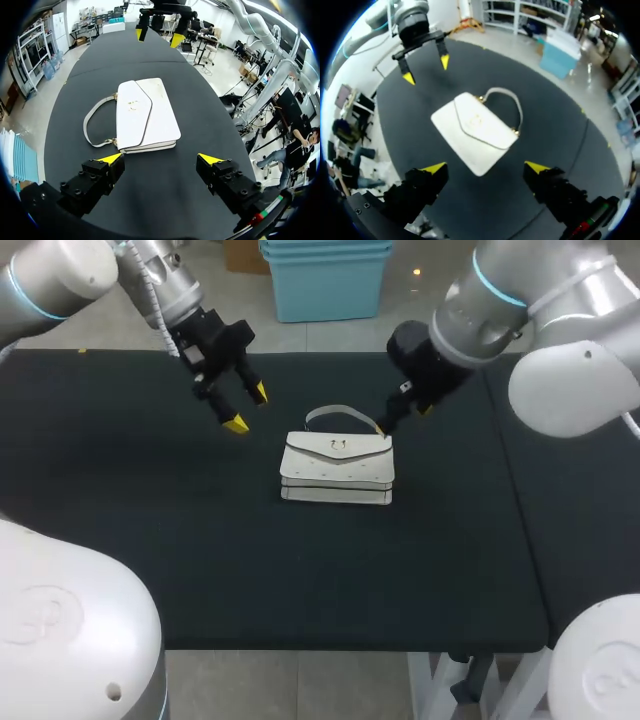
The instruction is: Pick up the bag, open it, inspect its contents, close it, and place it on the opposite side
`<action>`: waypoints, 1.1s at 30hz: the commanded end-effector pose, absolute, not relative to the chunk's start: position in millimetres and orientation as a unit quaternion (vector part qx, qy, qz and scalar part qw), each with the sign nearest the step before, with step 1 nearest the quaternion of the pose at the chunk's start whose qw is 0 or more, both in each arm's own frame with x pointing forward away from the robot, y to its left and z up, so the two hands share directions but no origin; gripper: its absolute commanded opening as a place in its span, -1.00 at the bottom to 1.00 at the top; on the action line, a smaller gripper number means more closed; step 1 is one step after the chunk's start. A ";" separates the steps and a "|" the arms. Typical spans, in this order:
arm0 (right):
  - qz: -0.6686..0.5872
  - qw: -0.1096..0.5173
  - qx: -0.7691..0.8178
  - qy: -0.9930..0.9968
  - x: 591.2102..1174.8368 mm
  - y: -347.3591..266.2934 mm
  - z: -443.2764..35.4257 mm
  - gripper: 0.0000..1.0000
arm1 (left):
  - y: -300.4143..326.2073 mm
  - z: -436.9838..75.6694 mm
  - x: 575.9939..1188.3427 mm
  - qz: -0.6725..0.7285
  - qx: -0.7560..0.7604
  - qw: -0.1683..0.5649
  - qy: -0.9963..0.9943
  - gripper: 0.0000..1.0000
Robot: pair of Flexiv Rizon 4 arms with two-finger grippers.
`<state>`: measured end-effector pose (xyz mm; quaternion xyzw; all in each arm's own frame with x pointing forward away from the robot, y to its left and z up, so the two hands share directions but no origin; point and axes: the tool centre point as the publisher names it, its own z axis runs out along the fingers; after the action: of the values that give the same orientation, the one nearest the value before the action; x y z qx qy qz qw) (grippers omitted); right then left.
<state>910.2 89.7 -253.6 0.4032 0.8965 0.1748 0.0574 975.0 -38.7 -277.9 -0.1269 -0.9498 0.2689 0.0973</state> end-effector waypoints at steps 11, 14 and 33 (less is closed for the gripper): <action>0.100 0.316 0.331 0.884 870.5 118.0 -266.6 1.00 | -34.8 -276.3 991.8 0.266 -0.146 0.096 -0.948 1.00; 0.084 0.346 0.308 0.882 861.0 123.1 -270.7 1.00 | -34.5 -275.8 993.1 0.264 -0.160 0.098 -0.946 1.00; 0.003 0.504 0.218 0.836 838.2 151.1 -313.4 1.00 | -45.7 -276.3 992.8 0.245 -0.208 0.095 -0.942 1.00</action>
<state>837.9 143.4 -306.0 0.2060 0.9384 0.0591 0.2709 992.3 -44.3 -277.8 -0.2054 -0.9421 0.2474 0.0949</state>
